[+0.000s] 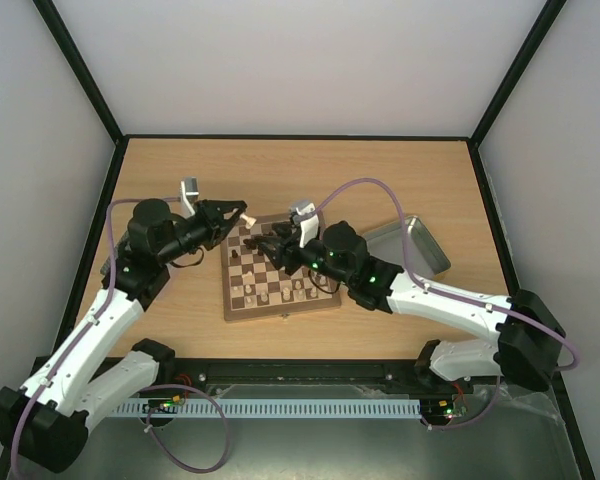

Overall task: Set up the chess pieces on the board
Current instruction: Place the chess piece on the chessboard.

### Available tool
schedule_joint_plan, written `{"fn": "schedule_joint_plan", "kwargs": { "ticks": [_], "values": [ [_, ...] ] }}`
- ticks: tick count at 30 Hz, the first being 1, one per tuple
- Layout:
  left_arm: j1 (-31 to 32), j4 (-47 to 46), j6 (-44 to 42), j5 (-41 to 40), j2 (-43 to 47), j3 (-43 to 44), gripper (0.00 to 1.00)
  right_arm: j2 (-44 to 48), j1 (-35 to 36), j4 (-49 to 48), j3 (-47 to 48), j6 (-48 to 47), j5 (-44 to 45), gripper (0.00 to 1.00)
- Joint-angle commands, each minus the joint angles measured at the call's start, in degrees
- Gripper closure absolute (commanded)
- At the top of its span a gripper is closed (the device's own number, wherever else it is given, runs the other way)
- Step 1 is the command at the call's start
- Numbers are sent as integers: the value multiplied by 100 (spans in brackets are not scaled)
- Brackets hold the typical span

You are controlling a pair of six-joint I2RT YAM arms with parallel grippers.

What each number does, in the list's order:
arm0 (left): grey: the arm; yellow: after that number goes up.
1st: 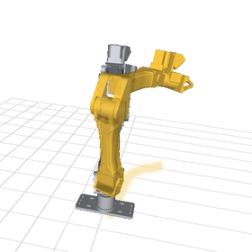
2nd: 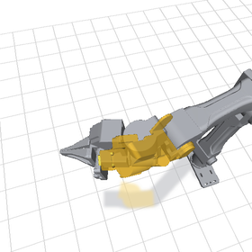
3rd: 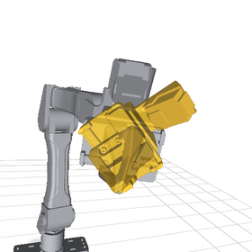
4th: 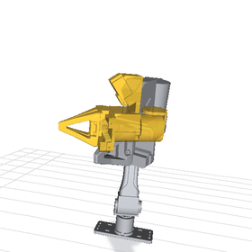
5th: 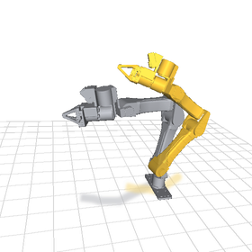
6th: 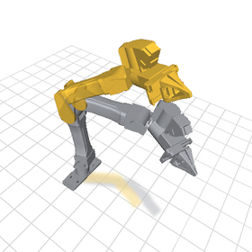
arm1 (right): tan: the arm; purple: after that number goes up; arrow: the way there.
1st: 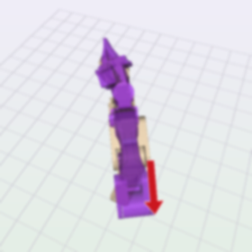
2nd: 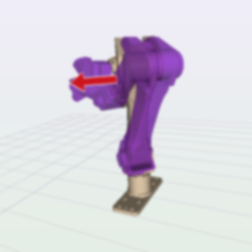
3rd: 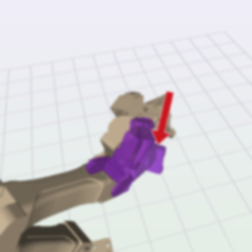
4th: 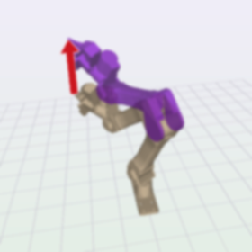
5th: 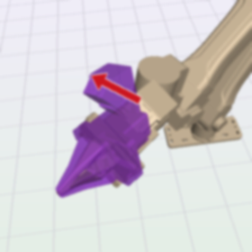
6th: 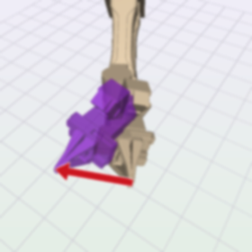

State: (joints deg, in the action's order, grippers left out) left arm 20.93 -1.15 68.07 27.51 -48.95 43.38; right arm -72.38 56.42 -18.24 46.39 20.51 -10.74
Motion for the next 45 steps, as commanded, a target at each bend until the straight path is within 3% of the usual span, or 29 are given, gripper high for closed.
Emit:
{"fn": "schedule_joint_plan", "kwargs": {
  "ticks": [1, 5, 14, 24, 33, 36, 45],
  "values": [
    [-27, -494, 1300, 379, -214, 197, 89, -225, 151, -1750, -18, -355, 192, 44],
    [-27, -577, 1811, 389, -251, 189, 90, -370, 236, -2184, -28, -593, 165, 44],
    [-27, -845, 2415, 369, -135, 17, 88, -430, 263, -2156, -49, -739, 90, 47],
    [-27, -844, 2533, 395, -60, -63, 88, -659, 262, -2004, 162, -910, 105, 65],
    [-27, -844, 2580, 383, 5, -121, 88, -683, 259, -2043, 281, -923, 166, 67],
    [-26, -869, 2610, 387, 28, -154, 88, -690, 264, -2035, 313, -956, 165, 75],
    [-27, -821, 2619, 381, 91, -190, 88, -690, 263, -2044, 323, -951, 151, 89]
  ]
}}
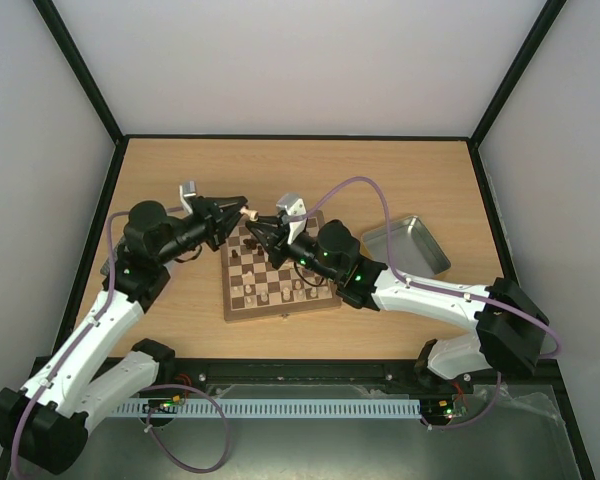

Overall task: Set up the chess pieces on the board
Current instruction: Place the chess piece on the chessboard.

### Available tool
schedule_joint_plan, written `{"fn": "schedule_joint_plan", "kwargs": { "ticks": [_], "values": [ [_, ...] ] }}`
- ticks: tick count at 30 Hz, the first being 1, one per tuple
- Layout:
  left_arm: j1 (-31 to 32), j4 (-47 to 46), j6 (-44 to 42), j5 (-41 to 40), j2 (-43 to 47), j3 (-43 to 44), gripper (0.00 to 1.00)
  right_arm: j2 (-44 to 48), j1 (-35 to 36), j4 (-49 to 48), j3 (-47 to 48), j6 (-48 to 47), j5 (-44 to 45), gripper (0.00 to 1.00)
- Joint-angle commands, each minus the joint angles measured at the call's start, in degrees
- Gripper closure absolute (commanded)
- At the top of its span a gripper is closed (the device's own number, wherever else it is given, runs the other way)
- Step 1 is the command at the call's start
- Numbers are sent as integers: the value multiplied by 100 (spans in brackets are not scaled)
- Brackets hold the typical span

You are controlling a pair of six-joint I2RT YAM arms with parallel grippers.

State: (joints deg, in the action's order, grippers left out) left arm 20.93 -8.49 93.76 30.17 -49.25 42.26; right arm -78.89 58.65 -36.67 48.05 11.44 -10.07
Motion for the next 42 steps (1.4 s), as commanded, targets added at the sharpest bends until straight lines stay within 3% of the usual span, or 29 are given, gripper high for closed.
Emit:
{"fn": "schedule_joint_plan", "kwargs": {
  "ticks": [1, 4, 8, 14, 18, 22, 26, 30, 42],
  "values": [
    [-27, -60, 36, 86, 136, -78, 88, -44, 33, -190, 153, -32, 77, 92],
    [-27, 117, -166, -93, 172, -70, 88, -27, 35, -77, 96, 64, 28, 98],
    [-27, 550, -802, -567, 252, -1, 88, 180, 35, 103, -170, 305, -4, 98],
    [28, 1497, -2835, -1427, 271, 319, 88, 811, 40, 694, -678, 796, 448, 98],
    [500, 1849, -4171, -2030, 195, 320, 88, 1326, 37, 1244, -831, 1171, 1212, 98],
    [1451, 2119, -5100, -3052, -12, 157, 90, 1643, 41, 1908, -771, 1542, 2257, 98],
    [2559, 1998, -5698, -4175, -52, -310, 89, 1889, 35, 2146, -823, 1659, 2635, 98],
    [3163, 1581, -6061, -4394, -257, -773, 89, 1973, 36, 2234, -828, 1620, 2712, 98],
    [3213, 822, -6401, -5292, -1845, -801, 88, 1895, 40, 2345, -850, 1535, 2823, 98]
  ]
}}
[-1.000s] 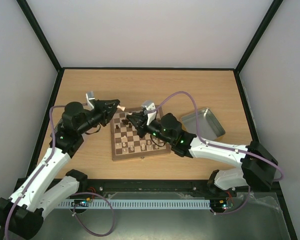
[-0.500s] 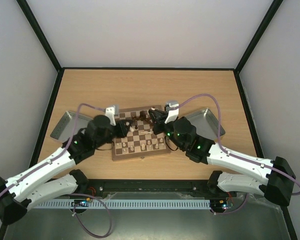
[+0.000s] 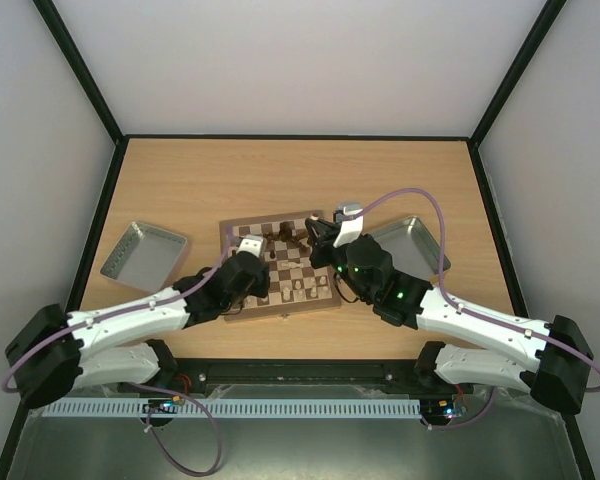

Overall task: Set up the chess pieces on the board
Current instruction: Place the chess piece on the chessboard.

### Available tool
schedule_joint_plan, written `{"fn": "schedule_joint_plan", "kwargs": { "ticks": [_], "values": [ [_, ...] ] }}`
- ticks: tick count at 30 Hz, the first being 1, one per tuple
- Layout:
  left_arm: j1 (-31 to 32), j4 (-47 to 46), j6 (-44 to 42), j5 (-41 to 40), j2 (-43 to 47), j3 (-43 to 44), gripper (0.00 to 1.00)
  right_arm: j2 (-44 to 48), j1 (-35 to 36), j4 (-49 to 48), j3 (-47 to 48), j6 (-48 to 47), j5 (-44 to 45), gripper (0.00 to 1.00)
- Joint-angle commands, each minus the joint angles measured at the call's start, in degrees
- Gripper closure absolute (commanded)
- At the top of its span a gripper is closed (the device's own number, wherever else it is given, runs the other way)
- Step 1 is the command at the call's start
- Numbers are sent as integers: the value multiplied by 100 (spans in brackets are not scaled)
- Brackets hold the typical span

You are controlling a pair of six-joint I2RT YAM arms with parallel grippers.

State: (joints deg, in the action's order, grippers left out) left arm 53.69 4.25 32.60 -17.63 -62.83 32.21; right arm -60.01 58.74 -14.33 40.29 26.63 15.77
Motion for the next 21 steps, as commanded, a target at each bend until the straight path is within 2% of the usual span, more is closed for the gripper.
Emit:
{"fn": "schedule_joint_plan", "kwargs": {
  "ticks": [1, 7, 14, 21],
  "values": [
    [-94, -511, -329, -502, -639, 255, 88, 13, 30, 128, -74, -1, 261, 98],
    [-268, -1078, -460, -657, -1292, 198, 87, 98, 27, 188, -83, -101, 365, 98],
    [-321, -1612, -447, -838, -1484, -44, 83, 126, 24, 209, -75, -197, 397, 98],
    [-342, -1692, -415, -780, -1586, -155, 80, 103, 27, 202, -75, -229, 364, 98]
  ]
}}
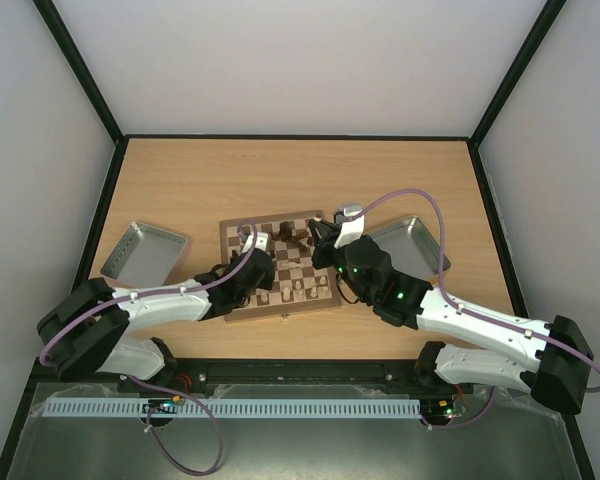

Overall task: Set up the chess pieces on the board
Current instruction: Place the chess piece on the chessboard, then pick up the chess piece from the chessboard.

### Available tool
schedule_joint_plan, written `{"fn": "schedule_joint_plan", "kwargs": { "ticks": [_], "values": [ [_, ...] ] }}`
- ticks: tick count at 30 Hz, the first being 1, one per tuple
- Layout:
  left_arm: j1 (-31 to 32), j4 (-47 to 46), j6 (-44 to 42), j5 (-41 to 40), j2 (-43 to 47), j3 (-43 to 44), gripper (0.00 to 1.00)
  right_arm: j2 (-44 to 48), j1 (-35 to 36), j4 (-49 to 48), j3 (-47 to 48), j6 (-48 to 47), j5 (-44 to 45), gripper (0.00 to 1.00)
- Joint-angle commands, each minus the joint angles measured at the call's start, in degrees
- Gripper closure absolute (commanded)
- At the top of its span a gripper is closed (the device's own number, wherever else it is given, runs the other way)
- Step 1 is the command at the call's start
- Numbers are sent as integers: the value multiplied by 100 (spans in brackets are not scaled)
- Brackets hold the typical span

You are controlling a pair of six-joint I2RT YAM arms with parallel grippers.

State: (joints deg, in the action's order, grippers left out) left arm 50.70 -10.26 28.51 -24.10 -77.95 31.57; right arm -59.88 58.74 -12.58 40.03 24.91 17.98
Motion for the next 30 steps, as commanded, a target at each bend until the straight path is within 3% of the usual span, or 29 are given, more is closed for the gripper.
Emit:
{"fn": "schedule_joint_plan", "kwargs": {
  "ticks": [1, 9, 17, 23, 30],
  "values": [
    [-45, -219, 11, -124, -72, -93, 79, 90, 23, 27, -51, -56, 137, 98],
    [-91, 239, 87, 297, 117, 65, 62, 167, 20, 38, -44, -38, 87, 98],
    [-846, 2252, 429, 1556, 438, 1128, 45, 325, 30, 208, 56, 67, 11, 97],
    [-1258, 3335, 379, 2724, 127, 1795, 45, 315, 29, 216, 27, 156, -23, 97],
    [-1273, 3772, 248, 3278, -283, 2071, 49, 325, 32, 239, -45, 190, 3, 97]
  ]
}}
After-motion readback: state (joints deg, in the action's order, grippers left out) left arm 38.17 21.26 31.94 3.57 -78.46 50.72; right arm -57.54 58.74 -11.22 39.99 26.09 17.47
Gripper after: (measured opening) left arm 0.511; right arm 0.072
